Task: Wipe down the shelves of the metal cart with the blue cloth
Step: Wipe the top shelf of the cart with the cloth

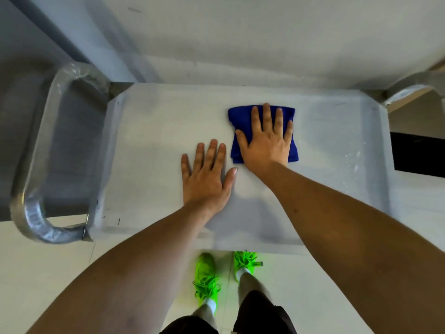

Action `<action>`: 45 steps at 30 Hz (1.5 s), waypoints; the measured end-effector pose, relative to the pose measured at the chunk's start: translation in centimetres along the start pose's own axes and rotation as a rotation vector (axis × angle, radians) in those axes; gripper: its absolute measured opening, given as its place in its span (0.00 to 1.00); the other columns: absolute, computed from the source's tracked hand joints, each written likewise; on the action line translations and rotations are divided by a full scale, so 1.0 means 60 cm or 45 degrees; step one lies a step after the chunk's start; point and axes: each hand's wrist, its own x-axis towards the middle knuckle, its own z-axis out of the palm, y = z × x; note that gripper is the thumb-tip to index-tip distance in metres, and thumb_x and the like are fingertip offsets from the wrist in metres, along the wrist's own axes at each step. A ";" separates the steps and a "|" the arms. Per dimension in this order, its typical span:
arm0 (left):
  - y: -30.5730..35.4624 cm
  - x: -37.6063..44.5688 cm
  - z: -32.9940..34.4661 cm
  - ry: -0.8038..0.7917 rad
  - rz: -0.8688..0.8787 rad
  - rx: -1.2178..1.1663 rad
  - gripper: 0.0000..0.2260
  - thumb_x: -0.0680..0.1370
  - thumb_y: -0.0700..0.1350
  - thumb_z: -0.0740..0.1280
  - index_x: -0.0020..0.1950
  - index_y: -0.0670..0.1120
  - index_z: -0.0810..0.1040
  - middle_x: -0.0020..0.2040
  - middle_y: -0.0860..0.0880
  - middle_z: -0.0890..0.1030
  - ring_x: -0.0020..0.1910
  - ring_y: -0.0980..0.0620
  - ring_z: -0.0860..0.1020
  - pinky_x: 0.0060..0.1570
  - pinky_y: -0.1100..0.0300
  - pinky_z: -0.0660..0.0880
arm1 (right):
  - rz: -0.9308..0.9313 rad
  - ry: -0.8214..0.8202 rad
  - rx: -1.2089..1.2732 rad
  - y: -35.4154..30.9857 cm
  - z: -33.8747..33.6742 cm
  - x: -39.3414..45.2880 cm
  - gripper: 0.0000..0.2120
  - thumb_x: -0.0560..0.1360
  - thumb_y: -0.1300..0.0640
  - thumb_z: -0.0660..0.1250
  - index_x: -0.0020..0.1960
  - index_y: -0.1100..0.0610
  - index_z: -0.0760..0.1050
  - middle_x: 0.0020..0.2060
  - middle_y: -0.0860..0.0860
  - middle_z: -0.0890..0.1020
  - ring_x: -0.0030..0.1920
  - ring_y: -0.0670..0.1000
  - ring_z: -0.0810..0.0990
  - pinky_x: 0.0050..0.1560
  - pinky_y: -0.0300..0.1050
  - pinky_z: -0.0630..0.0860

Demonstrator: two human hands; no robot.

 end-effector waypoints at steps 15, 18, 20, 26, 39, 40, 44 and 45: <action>0.052 -0.019 -0.087 -0.393 -0.171 -0.060 0.29 0.83 0.53 0.54 0.82 0.52 0.45 0.82 0.50 0.40 0.80 0.42 0.41 0.76 0.41 0.48 | 0.223 -0.211 -0.005 0.008 0.015 -0.371 0.36 0.79 0.32 0.40 0.82 0.49 0.43 0.81 0.50 0.43 0.80 0.56 0.39 0.75 0.58 0.32; 0.082 -0.057 -0.079 -0.421 -0.087 -0.044 0.30 0.83 0.53 0.56 0.82 0.52 0.46 0.82 0.47 0.41 0.80 0.40 0.42 0.76 0.41 0.50 | 0.262 -0.224 -0.009 0.022 0.015 -0.421 0.36 0.79 0.32 0.38 0.82 0.48 0.44 0.81 0.49 0.45 0.80 0.56 0.40 0.76 0.58 0.33; 0.097 -0.073 -0.075 -0.410 -0.006 -0.009 0.30 0.82 0.53 0.57 0.82 0.52 0.48 0.82 0.48 0.42 0.80 0.40 0.43 0.76 0.41 0.51 | 0.260 -0.232 -0.024 0.035 0.010 -0.429 0.36 0.79 0.32 0.37 0.82 0.48 0.44 0.81 0.48 0.46 0.80 0.55 0.41 0.77 0.59 0.36; 0.148 -0.051 -0.070 -0.331 0.242 0.014 0.27 0.83 0.53 0.54 0.82 0.52 0.51 0.82 0.48 0.45 0.80 0.42 0.44 0.76 0.42 0.51 | 0.317 -0.206 0.013 0.068 0.003 -0.383 0.34 0.79 0.33 0.38 0.81 0.47 0.45 0.81 0.48 0.45 0.80 0.55 0.40 0.76 0.58 0.35; 0.189 0.019 -0.028 0.099 -0.003 -0.161 0.22 0.82 0.55 0.52 0.69 0.51 0.77 0.74 0.48 0.72 0.75 0.45 0.65 0.70 0.47 0.59 | 0.137 -0.137 0.027 0.160 -0.029 -0.120 0.34 0.80 0.33 0.41 0.81 0.47 0.45 0.82 0.50 0.46 0.80 0.57 0.41 0.76 0.62 0.36; 0.190 0.018 -0.025 0.140 -0.002 -0.150 0.22 0.82 0.56 0.52 0.68 0.51 0.78 0.73 0.48 0.73 0.74 0.45 0.67 0.69 0.47 0.60 | 0.133 -0.135 0.018 0.164 -0.032 -0.091 0.34 0.80 0.33 0.41 0.81 0.47 0.44 0.82 0.50 0.46 0.80 0.57 0.41 0.76 0.62 0.36; 0.183 0.011 -0.009 0.052 0.057 -0.018 0.25 0.82 0.59 0.48 0.74 0.52 0.70 0.78 0.48 0.66 0.78 0.45 0.60 0.74 0.42 0.53 | 0.121 -0.099 -0.013 0.171 -0.042 0.015 0.34 0.80 0.33 0.40 0.81 0.48 0.44 0.82 0.51 0.47 0.80 0.59 0.42 0.77 0.64 0.38; 0.181 0.008 -0.005 0.043 0.054 -0.024 0.25 0.82 0.60 0.49 0.76 0.52 0.69 0.78 0.48 0.64 0.78 0.45 0.58 0.75 0.40 0.51 | 0.115 -0.090 -0.015 0.171 -0.042 0.035 0.34 0.80 0.33 0.40 0.81 0.48 0.44 0.82 0.51 0.47 0.80 0.59 0.43 0.76 0.64 0.38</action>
